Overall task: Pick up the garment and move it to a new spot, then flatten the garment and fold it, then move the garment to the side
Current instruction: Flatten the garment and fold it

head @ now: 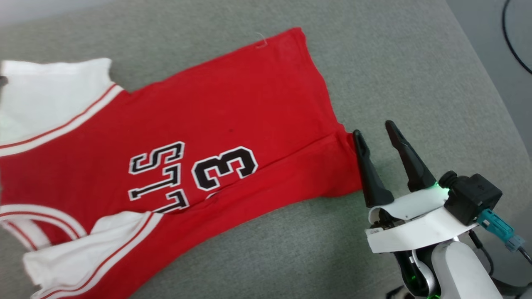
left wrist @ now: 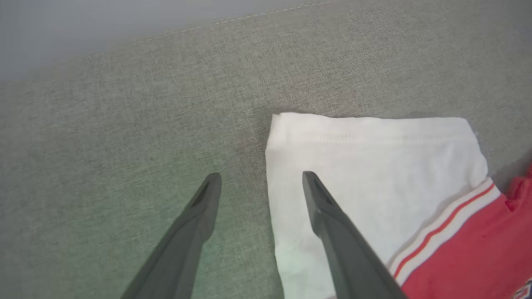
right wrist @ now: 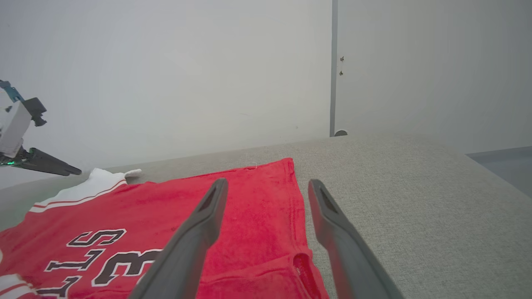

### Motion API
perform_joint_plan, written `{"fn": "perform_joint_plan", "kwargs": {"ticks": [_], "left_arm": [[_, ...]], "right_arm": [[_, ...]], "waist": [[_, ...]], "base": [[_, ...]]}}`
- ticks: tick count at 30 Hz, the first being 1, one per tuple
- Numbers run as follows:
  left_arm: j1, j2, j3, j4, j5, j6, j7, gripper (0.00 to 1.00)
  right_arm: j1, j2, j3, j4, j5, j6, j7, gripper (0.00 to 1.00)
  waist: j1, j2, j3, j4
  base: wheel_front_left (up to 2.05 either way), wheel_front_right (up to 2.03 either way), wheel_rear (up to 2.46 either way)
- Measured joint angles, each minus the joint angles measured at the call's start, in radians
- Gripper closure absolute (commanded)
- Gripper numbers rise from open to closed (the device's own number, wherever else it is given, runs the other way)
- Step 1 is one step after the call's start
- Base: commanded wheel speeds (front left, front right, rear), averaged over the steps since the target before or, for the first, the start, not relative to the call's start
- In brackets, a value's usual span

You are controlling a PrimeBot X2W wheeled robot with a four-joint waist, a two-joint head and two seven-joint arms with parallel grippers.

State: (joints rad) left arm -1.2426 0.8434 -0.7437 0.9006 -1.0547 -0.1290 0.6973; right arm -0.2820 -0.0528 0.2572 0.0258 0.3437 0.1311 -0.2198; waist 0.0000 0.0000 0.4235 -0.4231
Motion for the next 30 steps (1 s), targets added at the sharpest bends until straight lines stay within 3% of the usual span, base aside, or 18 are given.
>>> {"fn": "perform_joint_plan", "kwargs": {"ticks": [9, 10, 11, 12, 13, 18, 23, 27, 30], "left_arm": [[-0.028, 0.014, -0.035, -0.029, -0.063, 0.0, 0.055, 0.0], [-0.029, 0.017, -0.039, -0.037, -0.067, 0.0, 0.059, 0.08], [-0.032, 0.02, -0.043, -0.043, -0.073, 0.0, 0.059, 0.55], [-0.034, 0.022, -0.046, -0.048, -0.078, 0.0, 0.059, 0.93], [-0.035, 0.023, -0.047, -0.052, -0.088, 0.0, 0.059, 1.0], [-0.032, 0.02, -0.063, -0.072, -0.121, 0.0, 0.054, 1.0], [-0.046, 0.013, -0.089, -0.1, -0.128, 0.0, 0.042, 1.0], [-0.081, -0.005, -0.107, -0.123, -0.134, 0.0, 0.038, 1.0], [-0.102, -0.018, -0.126, -0.143, -0.142, 0.0, 0.029, 1.0]], "right_arm": [[-0.008, 0.0, 0.01, -0.031, 0.002, 0.0, 0.002, 0.0], [-0.008, 0.0, 0.009, -0.034, 0.002, 0.0, 0.002, 0.0], [-0.008, 0.0, 0.008, -0.037, 0.003, 0.0, 0.005, 0.0], [-0.008, 0.0, 0.006, -0.04, 0.003, 0.0, 0.005, 0.0], [-0.008, 0.0, 0.005, -0.041, 0.003, 0.0, 0.012, 0.0], [-0.086, 0.0, 0.014, -0.033, -0.023, 0.0, 0.123, 0.0], [-0.283, -0.059, 0.031, 0.008, -0.032, 0.0, 0.415, 0.0], [-0.476, -0.092, 0.029, 0.079, 0.038, 0.0, 0.642, 0.0], [-0.61, -0.111, 0.007, 0.155, 0.083, 0.0, 0.75, 0.0]], "waist": [[0.0, 0.0, 0.07, -0.038], [0.0, 0.0, 0.075, -0.04], [0.0, 0.0, 0.08, -0.041], [-0.0001, 0.0, 0.084, -0.042], [0.0, 0.0, 0.086, -0.042], [0.0, 0.0, 0.087, -0.037], [0.0, 0.0, 0.094, -0.016], [0.0, 0.0, 0.115, 0.009], [0.0, 0.0, 0.13, 0.035]], "base": [[0.0, 0.0, 0.0], [0.0, 0.0, 0.0], [0.0, 0.0, 0.0], [0.0, 0.0, 0.0], [0.0, 0.0, 0.0], [0.0, 0.0, 0.0], [0.0, 0.0, 0.0], [0.0, 0.0, 0.0], [0.0, 0.0, 0.0]]}}
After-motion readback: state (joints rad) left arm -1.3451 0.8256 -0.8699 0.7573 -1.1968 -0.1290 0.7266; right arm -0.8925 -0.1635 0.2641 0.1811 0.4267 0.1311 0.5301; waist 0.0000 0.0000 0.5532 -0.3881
